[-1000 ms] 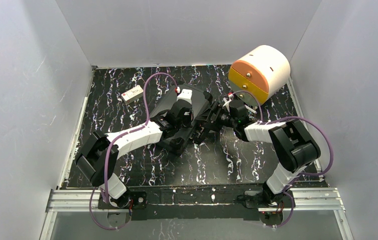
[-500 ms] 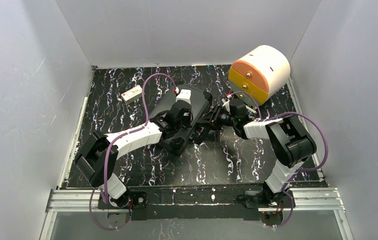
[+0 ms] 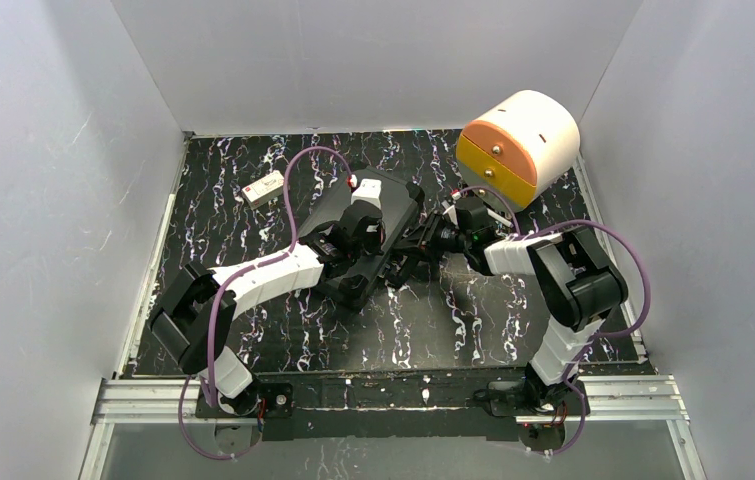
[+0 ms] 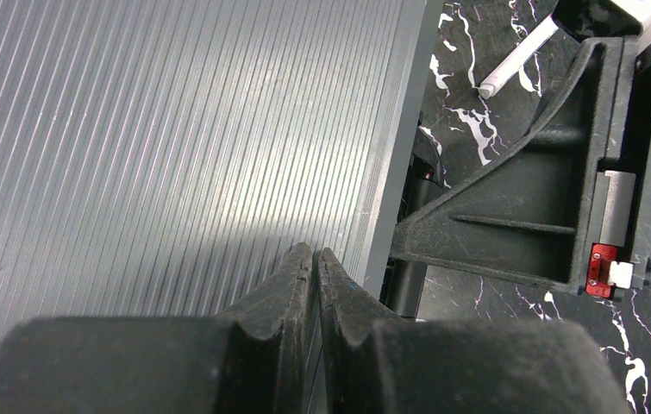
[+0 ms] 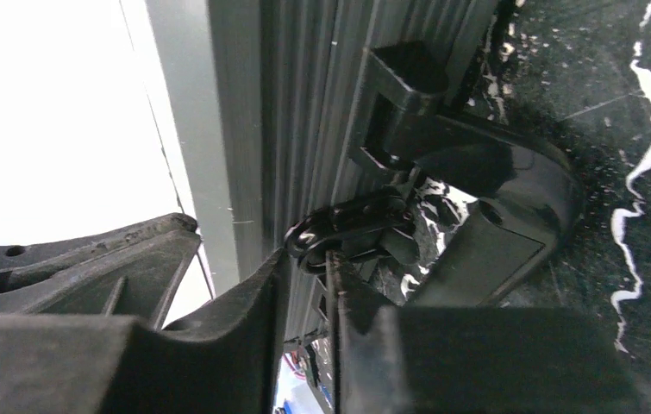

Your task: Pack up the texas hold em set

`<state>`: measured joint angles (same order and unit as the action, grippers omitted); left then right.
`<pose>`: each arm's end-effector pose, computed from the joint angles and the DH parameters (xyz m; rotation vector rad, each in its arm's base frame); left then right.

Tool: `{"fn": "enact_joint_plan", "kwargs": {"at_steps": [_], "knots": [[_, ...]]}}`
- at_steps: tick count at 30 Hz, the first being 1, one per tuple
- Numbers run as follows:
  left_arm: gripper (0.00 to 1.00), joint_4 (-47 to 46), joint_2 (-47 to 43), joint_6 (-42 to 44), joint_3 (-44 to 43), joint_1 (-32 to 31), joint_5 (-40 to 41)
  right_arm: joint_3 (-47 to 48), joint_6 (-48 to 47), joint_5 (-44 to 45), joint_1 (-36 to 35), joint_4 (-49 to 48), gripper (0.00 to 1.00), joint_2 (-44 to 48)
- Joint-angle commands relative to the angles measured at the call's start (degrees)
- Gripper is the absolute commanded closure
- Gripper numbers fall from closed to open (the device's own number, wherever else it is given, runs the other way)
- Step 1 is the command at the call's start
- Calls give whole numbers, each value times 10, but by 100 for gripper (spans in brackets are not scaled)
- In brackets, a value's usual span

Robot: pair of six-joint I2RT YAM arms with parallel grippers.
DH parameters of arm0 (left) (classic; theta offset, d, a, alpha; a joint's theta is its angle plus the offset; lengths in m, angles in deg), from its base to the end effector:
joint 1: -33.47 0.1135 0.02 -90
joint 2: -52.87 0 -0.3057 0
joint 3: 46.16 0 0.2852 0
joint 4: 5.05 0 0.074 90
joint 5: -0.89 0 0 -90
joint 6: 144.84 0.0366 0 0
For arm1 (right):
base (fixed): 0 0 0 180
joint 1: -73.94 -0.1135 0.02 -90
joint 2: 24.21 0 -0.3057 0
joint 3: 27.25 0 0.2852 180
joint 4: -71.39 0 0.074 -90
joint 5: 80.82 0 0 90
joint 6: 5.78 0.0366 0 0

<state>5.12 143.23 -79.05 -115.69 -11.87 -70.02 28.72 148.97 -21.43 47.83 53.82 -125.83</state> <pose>0.2767 -0.2630 0.2619 0.1880 2.0939 -0.3863 0.3277 0.1813 0.1593 0.4096 2.3237 1.4423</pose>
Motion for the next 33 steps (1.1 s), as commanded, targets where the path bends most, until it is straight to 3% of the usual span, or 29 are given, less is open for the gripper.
{"fn": "enact_joint_plan", "kwargs": {"at_steps": [1,4,9,13,20,22,26,33], "knots": [[94,160,38,7,50,5,12,18,-5,27,-16,-46,62,23],[94,159,37,6,49,5,13,-13,0,43,-16,-82,45,41],[94,160,36,5,50,5,15,-30,11,41,-16,-133,34,40],[96,161,28,-1,52,5,22,-46,19,43,-17,-170,35,47],[98,167,13,-6,53,7,37,-78,14,66,-17,-197,52,78],[99,167,9,-7,53,8,39,-76,13,65,-17,-197,47,72],[99,168,8,-8,53,10,39,-62,20,56,-17,-194,28,45],[99,169,1,-7,59,12,42,-65,11,64,-17,-177,22,59]]}}
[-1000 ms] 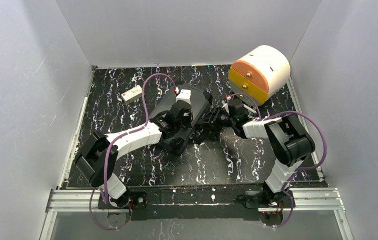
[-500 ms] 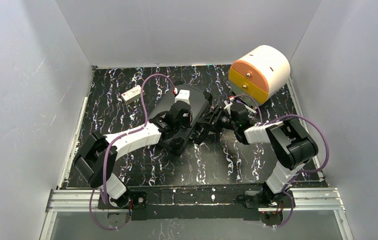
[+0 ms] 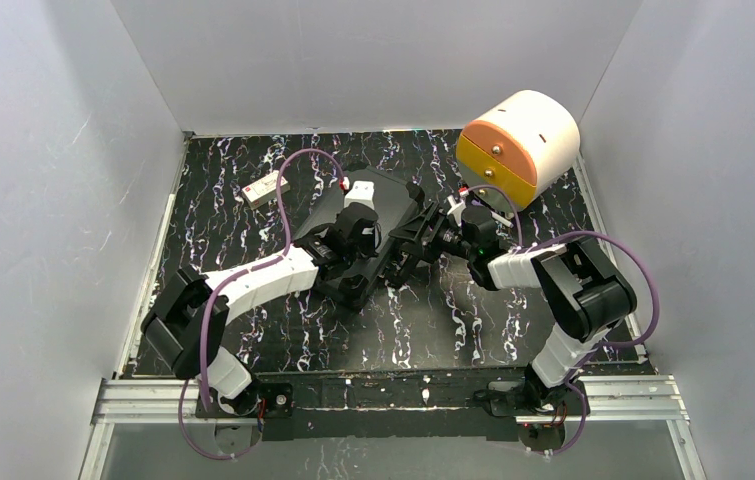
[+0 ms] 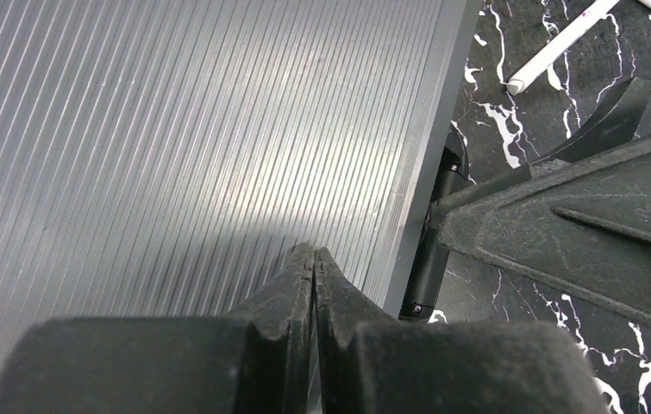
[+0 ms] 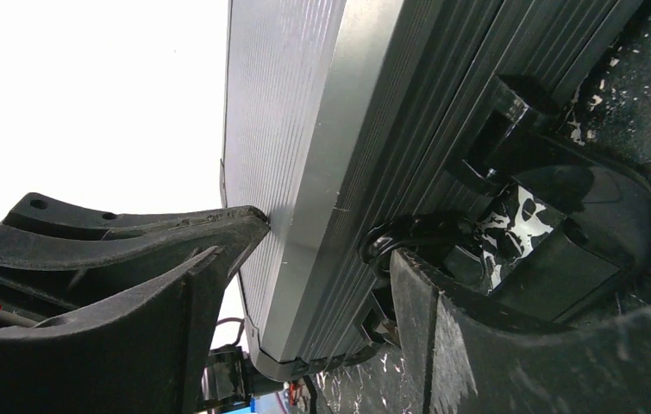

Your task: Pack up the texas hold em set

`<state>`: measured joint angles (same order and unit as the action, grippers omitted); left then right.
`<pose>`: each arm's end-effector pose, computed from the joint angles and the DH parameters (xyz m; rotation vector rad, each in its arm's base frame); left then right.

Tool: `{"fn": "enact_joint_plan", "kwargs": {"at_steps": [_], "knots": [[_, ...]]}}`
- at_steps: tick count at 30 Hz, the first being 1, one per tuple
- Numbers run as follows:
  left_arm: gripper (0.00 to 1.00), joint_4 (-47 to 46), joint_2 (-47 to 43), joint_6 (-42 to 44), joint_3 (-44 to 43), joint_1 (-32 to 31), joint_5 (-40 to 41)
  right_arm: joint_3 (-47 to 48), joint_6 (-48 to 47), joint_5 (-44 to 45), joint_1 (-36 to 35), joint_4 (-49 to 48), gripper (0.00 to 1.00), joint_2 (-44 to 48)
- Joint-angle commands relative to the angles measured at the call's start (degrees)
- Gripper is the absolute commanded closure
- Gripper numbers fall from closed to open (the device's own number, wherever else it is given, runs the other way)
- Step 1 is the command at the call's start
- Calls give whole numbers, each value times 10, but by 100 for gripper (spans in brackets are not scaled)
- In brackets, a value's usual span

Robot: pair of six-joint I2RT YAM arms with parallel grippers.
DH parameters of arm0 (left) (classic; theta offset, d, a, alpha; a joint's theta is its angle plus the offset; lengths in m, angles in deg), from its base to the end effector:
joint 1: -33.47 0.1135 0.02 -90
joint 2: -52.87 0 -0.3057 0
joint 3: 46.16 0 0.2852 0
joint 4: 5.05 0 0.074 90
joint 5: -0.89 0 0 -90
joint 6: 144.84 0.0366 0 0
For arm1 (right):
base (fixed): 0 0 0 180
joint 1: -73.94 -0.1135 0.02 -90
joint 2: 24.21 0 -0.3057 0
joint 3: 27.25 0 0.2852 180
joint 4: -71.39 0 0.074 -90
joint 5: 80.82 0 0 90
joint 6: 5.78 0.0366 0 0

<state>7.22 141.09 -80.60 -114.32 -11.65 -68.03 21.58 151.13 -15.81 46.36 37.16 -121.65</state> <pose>0.2703 -0.2527 0.2634 0.1412 2.1082 -0.3524 0.3048 0.1767 0.1760 0.3609 2.0664 1.4889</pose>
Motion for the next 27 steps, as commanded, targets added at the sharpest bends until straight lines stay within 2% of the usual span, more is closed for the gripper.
{"fn": "enact_joint_plan", "kwargs": {"at_steps": [1,7,14,17,22,27], "knots": [[99,148,23,9,45,10,22,8,-14,9,-2,-3,22,20],[99,147,23,12,42,12,23,34,-16,10,-3,54,19,10],[99,156,22,5,43,12,31,62,-1,-14,-7,50,17,-5],[100,160,19,-4,48,13,29,92,-7,-9,-11,106,18,-9],[100,154,13,-10,63,13,25,161,-34,26,-21,278,28,-24],[100,148,9,-12,72,13,21,183,-37,46,-33,321,39,-26]]}}
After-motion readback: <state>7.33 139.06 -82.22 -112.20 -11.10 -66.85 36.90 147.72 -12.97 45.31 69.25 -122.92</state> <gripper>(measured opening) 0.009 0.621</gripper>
